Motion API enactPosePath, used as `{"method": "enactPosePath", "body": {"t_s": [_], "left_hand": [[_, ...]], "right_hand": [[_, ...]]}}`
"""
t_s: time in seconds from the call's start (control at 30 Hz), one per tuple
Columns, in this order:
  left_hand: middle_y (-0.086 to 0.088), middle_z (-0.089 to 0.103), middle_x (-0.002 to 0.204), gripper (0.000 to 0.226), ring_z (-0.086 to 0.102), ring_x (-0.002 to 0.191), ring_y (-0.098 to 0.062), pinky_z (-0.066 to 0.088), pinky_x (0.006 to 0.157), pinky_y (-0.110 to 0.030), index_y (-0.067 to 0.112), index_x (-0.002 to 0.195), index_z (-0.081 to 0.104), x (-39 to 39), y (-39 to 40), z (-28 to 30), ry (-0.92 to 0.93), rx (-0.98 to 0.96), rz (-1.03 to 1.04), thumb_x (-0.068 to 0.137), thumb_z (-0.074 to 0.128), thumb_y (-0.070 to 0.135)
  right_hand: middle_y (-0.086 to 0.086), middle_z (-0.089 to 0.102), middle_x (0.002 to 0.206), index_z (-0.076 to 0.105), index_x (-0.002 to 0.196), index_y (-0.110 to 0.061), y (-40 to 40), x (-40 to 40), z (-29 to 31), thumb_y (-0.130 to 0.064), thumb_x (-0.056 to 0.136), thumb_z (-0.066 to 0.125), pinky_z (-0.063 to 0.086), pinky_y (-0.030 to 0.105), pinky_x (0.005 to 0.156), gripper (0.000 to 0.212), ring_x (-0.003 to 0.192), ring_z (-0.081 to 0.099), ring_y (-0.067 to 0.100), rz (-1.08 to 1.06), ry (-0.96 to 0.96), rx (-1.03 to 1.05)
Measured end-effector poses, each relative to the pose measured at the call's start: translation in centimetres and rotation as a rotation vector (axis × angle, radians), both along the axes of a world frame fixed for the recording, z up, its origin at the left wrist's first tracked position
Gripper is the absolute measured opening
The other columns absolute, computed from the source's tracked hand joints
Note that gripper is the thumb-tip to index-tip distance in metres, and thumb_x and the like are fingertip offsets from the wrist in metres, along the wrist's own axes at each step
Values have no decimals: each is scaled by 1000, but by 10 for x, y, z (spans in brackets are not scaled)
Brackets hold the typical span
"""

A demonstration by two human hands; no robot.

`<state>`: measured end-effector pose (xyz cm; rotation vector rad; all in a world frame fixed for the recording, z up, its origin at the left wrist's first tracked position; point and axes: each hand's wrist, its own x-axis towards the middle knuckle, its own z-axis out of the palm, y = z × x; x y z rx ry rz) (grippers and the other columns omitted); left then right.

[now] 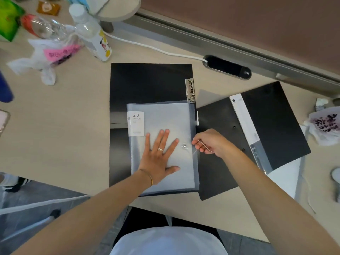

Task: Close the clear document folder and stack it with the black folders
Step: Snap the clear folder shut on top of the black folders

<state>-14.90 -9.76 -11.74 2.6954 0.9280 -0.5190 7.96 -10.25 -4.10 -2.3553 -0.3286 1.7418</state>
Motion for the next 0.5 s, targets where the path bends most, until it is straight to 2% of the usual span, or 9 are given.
{"method": "enactPosePath", "body": {"t_s": [0.1, 0.2, 0.3, 0.37, 0.4, 0.5], "left_hand": [[-13, -35, 164, 99, -30, 152, -35, -3, 122, -63, 28, 159, -22, 0, -15, -4, -19, -39, -47, 89, 18, 85], [-13, -38, 162, 99, -33, 151, -35, -7, 122, -62, 27, 157, -25, 3, -18, -4, 4, -44, -73, 89, 16, 85], [-14, -42, 160, 99, -37, 149, -34, -11, 121, -62, 26, 156, -29, 5, -15, -2, 28, -47, -81, 89, 15, 85], [-15, -45, 158, 101, -40, 147, -34, -14, 120, -62, 25, 154, -33, 5, -13, -2, 42, -70, -93, 89, 18, 84], [-14, -46, 157, 103, -42, 146, -34, -14, 120, -62, 24, 153, -34, 5, -12, -2, 49, -88, -99, 89, 20, 84], [-12, -45, 158, 110, -41, 147, -32, -13, 121, -61, 20, 153, -34, 5, -10, -3, 54, -108, -94, 86, 25, 85]], "right_hand": [[6, 67, 64, 75, 87, -1, -22, 3, 2, -16, 88, 61, 48, 25, 58, 21, 55, 57, 15, 19, -20, -40], [9, 69, 71, 74, 88, 0, -22, 1, 0, -13, 91, 60, 51, 26, 60, 19, 60, 60, 17, -55, -65, 13], [12, 72, 71, 70, 77, 0, -1, -15, -12, -6, 88, 57, 54, 26, 55, 18, 56, 62, 19, -47, -147, 63], [11, 74, 66, 71, 70, -1, 11, -33, -22, -4, 83, 58, 57, 26, 54, 18, 49, 64, 18, 63, -195, 56], [9, 74, 66, 72, 73, -2, 15, -42, -25, -6, 82, 60, 59, 27, 56, 16, 51, 66, 18, 149, -237, 56], [8, 69, 88, 68, 94, -7, 11, -64, -27, -17, 89, 53, 54, 32, 67, 19, 83, 68, 28, 406, -475, 96]]}}
